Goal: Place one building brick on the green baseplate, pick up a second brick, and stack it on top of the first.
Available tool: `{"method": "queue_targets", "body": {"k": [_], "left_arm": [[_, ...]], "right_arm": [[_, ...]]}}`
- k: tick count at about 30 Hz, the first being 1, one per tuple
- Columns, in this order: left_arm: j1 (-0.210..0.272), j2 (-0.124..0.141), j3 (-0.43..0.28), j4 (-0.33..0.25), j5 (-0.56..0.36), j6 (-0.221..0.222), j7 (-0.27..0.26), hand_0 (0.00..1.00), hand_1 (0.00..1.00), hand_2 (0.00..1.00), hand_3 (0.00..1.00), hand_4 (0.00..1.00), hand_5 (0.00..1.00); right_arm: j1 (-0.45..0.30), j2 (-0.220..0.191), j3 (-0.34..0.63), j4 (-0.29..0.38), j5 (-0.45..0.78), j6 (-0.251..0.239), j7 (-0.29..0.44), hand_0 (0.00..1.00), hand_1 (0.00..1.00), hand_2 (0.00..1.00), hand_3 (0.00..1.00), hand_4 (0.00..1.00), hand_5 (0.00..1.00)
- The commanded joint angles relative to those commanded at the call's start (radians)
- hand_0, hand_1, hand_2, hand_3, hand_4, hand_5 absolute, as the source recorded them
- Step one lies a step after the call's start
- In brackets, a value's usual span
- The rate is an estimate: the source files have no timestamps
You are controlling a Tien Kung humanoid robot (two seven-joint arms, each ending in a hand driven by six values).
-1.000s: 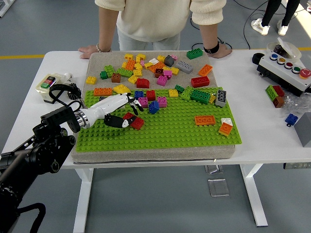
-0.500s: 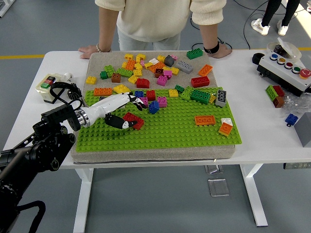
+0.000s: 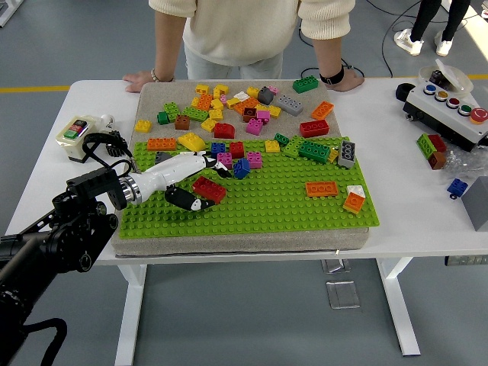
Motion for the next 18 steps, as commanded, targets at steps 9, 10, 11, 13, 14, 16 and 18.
{"method": "queue_targets", "body": {"k": [9, 10, 11, 13, 14, 16, 18], "left_arm": [[-0.017, 0.008, 0.043, 0.026, 0.0, 0.038, 0.0, 0.998, 0.844, 0.739, 0.745, 0.737, 0.055], [-0.02, 0.008, 0.047, 0.03, 0.0, 0.042, 0.0, 0.998, 0.844, 0.739, 0.745, 0.737, 0.055], [-0.023, 0.01, 0.052, 0.034, 0.0, 0.046, 0.0, 0.998, 0.839, 0.723, 0.732, 0.725, 0.038], [-0.028, 0.012, 0.063, 0.038, 0.0, 0.054, 0.0, 0.998, 0.839, 0.723, 0.732, 0.725, 0.038], [-0.03, 0.013, 0.067, 0.039, 0.0, 0.057, 0.0, 0.998, 0.839, 0.723, 0.732, 0.725, 0.038], [-0.034, 0.014, 0.071, 0.04, 0.0, 0.063, 0.0, 0.998, 0.839, 0.723, 0.732, 0.725, 0.038], [-0.04, 0.015, 0.078, 0.041, 0.0, 0.071, 0.0, 0.998, 0.837, 0.713, 0.72, 0.709, 0.028]], "right_arm": [[0.002, 0.001, -0.005, 0.0, 0.001, -0.001, -0.001, 0.741, 0.668, 0.715, 0.595, 0.917, 0.493], [0.002, 0.001, -0.005, 0.0, 0.002, -0.001, -0.001, 0.741, 0.668, 0.715, 0.595, 0.917, 0.493], [0.002, 0.0, -0.006, 0.0, 0.002, -0.002, -0.001, 0.741, 0.668, 0.716, 0.595, 0.917, 0.492], [0.002, 0.0, -0.006, 0.0, 0.001, -0.002, -0.001, 0.741, 0.668, 0.716, 0.595, 0.917, 0.492], [0.002, 0.0, -0.006, 0.0, 0.002, -0.002, -0.001, 0.741, 0.668, 0.716, 0.595, 0.917, 0.492], [0.002, 0.001, -0.007, 0.0, 0.003, -0.001, 0.0, 0.741, 0.668, 0.716, 0.595, 0.917, 0.492], [0.002, 0.001, -0.008, 0.0, 0.003, 0.001, 0.001, 0.74, 0.668, 0.716, 0.595, 0.918, 0.493]]}}
